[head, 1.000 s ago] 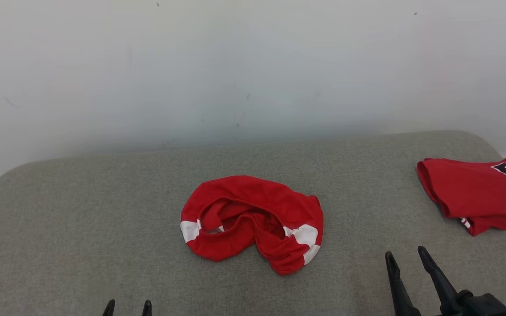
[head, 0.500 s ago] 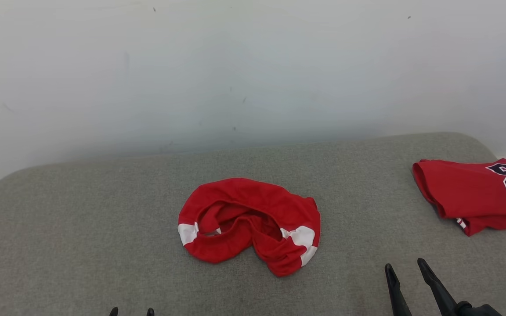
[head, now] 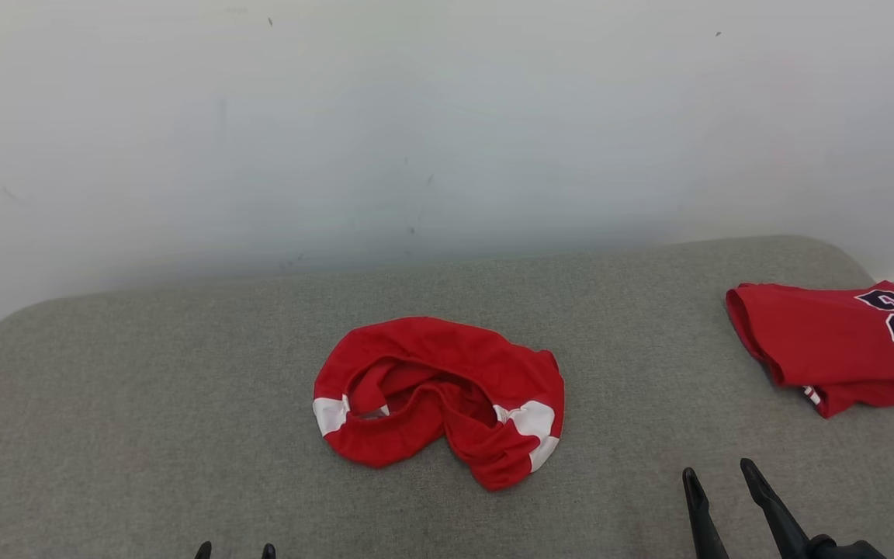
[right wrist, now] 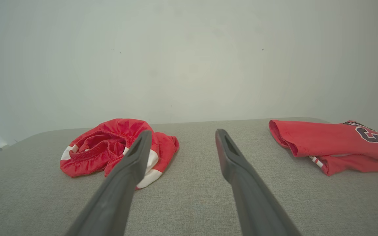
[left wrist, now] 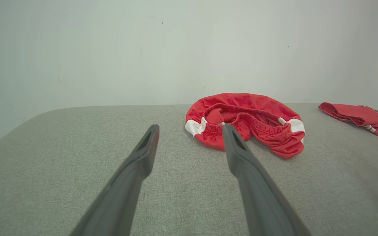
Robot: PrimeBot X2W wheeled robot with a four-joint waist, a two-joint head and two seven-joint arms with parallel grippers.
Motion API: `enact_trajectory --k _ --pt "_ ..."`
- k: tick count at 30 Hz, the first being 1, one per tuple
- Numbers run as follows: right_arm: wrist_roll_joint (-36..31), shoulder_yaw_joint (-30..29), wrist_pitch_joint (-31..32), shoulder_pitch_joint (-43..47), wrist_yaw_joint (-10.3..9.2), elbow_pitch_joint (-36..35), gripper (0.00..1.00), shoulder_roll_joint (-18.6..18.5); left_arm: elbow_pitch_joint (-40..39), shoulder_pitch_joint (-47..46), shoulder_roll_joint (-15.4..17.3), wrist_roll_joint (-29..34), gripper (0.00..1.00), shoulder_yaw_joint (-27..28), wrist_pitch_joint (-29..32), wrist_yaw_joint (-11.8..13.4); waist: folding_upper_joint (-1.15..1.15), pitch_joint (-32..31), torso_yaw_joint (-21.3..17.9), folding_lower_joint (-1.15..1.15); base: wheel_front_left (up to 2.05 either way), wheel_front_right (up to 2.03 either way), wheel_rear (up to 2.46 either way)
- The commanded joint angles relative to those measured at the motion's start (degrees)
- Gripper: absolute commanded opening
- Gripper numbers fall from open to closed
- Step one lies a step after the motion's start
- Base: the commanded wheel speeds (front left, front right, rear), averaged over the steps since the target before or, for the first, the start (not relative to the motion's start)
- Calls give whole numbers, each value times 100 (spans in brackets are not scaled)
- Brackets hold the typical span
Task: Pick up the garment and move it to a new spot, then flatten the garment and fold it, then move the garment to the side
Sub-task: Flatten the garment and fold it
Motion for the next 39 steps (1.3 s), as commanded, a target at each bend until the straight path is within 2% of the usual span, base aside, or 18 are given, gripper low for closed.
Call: enact_trajectory --k 1,32,39 --pt "0 12 3 60 -6 -3 100 6 -17 98 -7 32 100 21 -23 -5 0 5 6 0 0 0 0" --pt "65 81 3 -85 -6 70 100 -120 21 -115 -11 -123 100 -158 -22 113 0 146 53 0 0 0 0" --pt "75 77 3 -199 -6 56 100 -165 161 -492 -11 -210 100 -419 -22 17 0 321 -72 0 0 0 0"
